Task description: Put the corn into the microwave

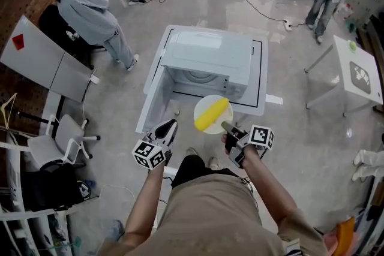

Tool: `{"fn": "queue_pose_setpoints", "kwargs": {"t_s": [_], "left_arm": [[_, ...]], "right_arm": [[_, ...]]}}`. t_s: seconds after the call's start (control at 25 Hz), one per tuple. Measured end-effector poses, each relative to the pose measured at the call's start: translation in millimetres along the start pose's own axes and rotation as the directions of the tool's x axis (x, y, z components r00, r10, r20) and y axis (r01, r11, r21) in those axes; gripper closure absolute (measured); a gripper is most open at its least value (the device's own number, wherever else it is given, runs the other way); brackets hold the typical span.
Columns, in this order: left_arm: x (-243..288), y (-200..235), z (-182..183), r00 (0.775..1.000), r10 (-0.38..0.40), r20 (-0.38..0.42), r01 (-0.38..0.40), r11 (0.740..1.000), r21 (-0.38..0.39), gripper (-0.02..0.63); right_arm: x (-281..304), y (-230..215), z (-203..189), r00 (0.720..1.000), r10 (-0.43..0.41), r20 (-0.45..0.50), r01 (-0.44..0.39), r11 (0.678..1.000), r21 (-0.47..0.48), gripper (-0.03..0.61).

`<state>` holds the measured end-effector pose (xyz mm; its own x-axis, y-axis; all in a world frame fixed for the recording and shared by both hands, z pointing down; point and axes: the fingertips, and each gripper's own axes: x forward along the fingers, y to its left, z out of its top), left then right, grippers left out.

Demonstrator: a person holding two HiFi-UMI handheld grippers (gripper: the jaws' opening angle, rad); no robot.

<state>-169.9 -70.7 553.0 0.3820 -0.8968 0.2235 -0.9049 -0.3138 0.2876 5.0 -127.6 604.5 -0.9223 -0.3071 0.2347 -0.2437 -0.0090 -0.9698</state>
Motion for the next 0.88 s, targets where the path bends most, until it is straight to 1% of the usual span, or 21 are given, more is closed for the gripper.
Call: {"fn": "queue_pose_setpoints", "kwargs": {"t_s": [0.24,0.56,0.76,0.88], "left_arm": [[15.0,21.7,9.0,1.0,-0.018,-0.008,0.018,1.0,0.001,0.604],[43.2,48.3,24.8,0.996,-0.086,-0.033,0.087,0.996,0.01,0.606],[60.7,64.5,27.0,0.989,-0.137,-0.056,0.137,0.991,0.005,0.604],[71.2,72.7,26.2,0.986,-0.151,-0.069,0.152,0.988,0.003,0.604]], "right_arm": [[20.5,1.8,8.9,1.0,0.004,0.013,-0.004,1.0,0.018,0.561],[47.2,6.4,24.5,0.998,-0.012,0.064,0.01,0.999,0.041,0.561],[71.4,-3.4,30.7,0.996,-0.024,0.09,0.02,0.998,0.054,0.561],[86.2,-10.5,30.5,0.994,-0.037,0.102,0.029,0.996,0.08,0.561]]}}
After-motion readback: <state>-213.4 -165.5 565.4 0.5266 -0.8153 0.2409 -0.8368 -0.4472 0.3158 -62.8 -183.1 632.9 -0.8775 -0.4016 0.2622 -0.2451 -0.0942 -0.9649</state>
